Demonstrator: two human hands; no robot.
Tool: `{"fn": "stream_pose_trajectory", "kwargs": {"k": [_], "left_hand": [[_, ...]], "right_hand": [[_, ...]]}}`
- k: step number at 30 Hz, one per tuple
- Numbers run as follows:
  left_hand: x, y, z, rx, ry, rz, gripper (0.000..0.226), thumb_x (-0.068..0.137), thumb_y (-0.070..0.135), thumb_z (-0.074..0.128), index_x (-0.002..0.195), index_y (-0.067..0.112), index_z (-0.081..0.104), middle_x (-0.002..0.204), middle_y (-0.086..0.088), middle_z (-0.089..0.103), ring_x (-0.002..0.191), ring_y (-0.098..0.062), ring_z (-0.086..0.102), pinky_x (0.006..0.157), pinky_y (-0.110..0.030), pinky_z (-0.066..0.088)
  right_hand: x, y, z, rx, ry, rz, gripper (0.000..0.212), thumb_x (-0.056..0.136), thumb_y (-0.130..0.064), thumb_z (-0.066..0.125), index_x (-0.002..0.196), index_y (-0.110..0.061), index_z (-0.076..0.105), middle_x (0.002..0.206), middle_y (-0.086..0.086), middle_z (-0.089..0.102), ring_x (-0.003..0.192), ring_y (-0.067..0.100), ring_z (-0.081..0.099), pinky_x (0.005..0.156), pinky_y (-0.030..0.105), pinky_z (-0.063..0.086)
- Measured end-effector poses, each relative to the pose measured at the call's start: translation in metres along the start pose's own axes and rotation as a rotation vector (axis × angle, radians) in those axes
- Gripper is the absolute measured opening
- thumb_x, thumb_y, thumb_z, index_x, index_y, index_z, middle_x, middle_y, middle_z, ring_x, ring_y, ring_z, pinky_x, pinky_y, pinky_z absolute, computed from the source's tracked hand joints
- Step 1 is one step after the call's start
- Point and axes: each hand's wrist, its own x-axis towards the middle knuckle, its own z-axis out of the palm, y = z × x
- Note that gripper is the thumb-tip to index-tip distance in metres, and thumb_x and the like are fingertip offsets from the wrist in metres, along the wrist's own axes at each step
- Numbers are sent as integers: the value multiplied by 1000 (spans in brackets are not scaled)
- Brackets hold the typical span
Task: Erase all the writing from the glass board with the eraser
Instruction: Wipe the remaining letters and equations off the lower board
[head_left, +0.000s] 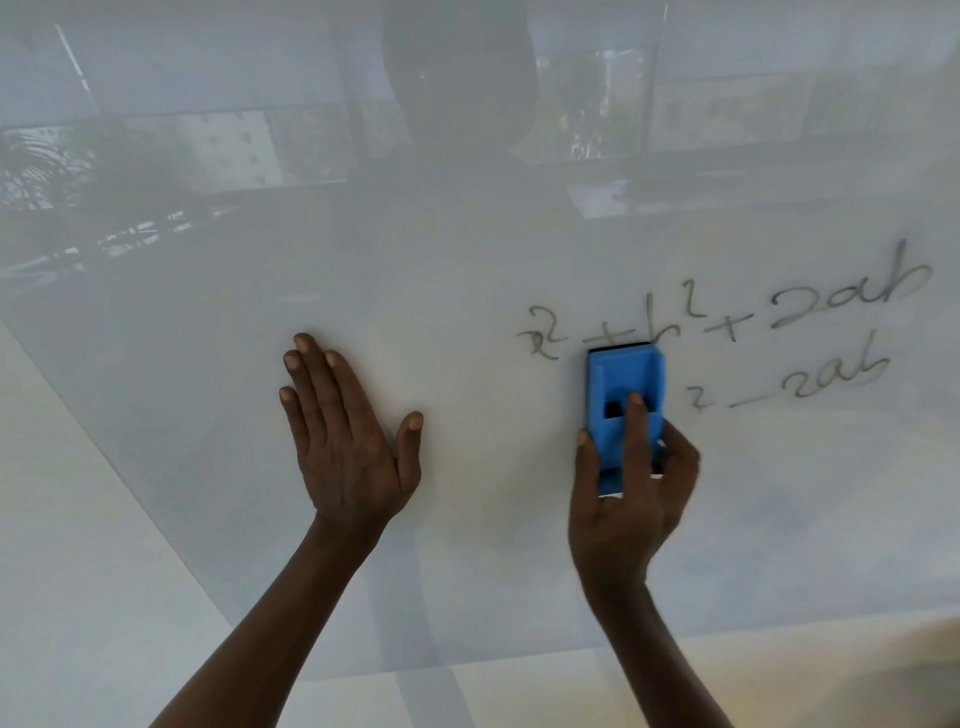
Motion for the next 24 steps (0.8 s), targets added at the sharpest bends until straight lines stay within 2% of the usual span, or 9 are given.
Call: {"fn": "stream_pose_trajectory", "kwargs": {"k": [3,6,9,12,18,24], "left_hand": [[-1,-1,1,-22,11,3,78,108,48,25,160,-8,8,161,-40,17,160,-31,-4,130,-47,4],[-2,-3,2,-43,22,5,74,108,43,25,161,-5,6,161,-39,18,160,-30,-4,130,-47,5],[-3,-4,3,-49,26,-1,71,109,39,25,160,-7,9,161,-38,17,161,-29,-5,130,-47,5],[-3,-4,2,-42,27,-5,70,110,40,24,158,-10,13,161,-39,18,161,-28,-6,130,-46,4],[-3,-1,0,-12,7,-13,70,109,38,25,156,-14,16,161,-39,20,161,-29,-6,130,-47,5],[-2,1,0,-12,6,-29,72,109,41,25,159,-10,10,163,-37,16,161,-30,-5,130,-47,4]], "right_hand": [[-21,-23,14,19,-62,-69,55,93,-27,70,142,-17,47,121,21,53,110,30,52,86,35,54],[-37,-36,25,-18,-157,-145,60,93,-32,68,146,-28,42,128,13,50,112,24,50,84,36,55],[-53,-39,31,-68,-255,-283,60,93,-33,68,146,-31,41,130,13,52,106,23,54,82,35,53],[-58,-35,31,-113,-318,-341,54,93,-34,67,142,-31,46,125,16,61,97,22,58,80,33,53],[-24,-29,26,-201,-256,-574,50,94,-24,65,142,-27,49,124,17,55,93,25,56,80,37,48],[32,-40,19,-188,-212,-563,42,96,-27,60,138,-26,56,120,17,63,91,24,55,81,36,46]]}}
